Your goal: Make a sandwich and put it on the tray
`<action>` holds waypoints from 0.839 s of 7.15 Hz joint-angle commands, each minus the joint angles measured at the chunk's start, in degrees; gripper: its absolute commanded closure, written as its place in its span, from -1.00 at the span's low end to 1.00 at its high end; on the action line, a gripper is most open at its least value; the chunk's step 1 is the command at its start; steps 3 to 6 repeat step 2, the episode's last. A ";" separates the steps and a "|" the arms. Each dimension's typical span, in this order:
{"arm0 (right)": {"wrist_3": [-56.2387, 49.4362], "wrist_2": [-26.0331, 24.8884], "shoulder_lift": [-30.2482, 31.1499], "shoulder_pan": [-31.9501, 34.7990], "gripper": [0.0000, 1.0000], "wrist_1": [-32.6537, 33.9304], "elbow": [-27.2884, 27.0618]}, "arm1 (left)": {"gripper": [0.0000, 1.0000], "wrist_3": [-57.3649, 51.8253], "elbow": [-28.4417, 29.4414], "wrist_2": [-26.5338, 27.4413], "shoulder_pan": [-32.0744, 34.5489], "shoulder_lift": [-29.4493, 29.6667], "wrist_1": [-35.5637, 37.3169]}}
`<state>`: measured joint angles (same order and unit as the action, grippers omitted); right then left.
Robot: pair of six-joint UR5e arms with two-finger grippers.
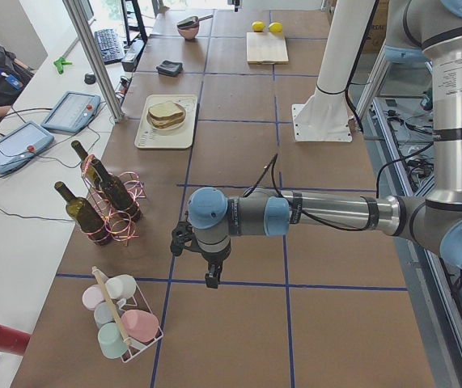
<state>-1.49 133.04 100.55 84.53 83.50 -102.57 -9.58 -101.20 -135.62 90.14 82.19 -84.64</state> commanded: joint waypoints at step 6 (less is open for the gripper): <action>-0.01 -0.06 0.00 -0.15 -1.00 0.00 0.00 | -1.00 0.00 -0.14 0.00 -0.06 -0.01 0.01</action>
